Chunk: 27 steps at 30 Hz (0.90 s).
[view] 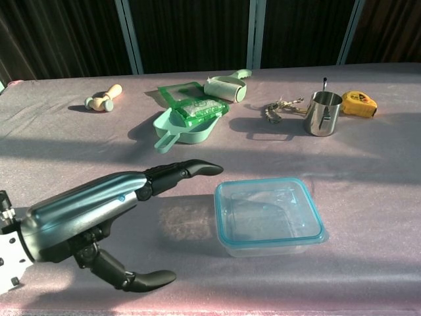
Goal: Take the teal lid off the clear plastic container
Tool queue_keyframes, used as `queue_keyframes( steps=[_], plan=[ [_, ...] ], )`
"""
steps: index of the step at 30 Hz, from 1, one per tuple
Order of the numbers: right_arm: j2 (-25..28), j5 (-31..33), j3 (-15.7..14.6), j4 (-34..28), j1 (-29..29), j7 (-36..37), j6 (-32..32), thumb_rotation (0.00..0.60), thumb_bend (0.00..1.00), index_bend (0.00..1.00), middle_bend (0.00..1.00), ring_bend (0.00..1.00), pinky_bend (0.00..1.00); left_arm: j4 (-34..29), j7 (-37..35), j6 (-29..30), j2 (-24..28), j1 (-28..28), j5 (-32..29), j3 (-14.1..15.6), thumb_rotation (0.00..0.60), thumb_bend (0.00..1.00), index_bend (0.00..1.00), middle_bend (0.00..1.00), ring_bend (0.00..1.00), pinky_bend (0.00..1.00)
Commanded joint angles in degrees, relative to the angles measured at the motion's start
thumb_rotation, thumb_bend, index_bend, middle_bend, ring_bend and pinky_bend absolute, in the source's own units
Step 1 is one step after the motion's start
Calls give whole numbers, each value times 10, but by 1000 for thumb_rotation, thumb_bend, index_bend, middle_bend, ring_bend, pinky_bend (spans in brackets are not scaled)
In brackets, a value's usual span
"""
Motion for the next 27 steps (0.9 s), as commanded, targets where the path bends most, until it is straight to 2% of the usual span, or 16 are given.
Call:
queue_keyframes(
  steps=[1,8,17,27],
  plan=[
    [2,2,0,2,0,4,0,600,82,0,0,0,0,36,36,-14,-53,-14,-22,-16,600,225,0,0,0,0],
    [8,1,-1,5,-3,18,7,600,82,0,0,0,0,76,64,-32,-102,-29,-58,-32,600,224,0,0,0,0],
    [11,2,-1,9,-6,26,13,600,82,0,0,0,0,110,78,-50,-135,-45,-96,-44,600,222,0,0,0,0],
    [14,3,-1,9,-6,33,13,600,82,0,0,0,0,139,100,-65,-176,-70,-139,-74,600,219,0,0,0,0]
  ],
)
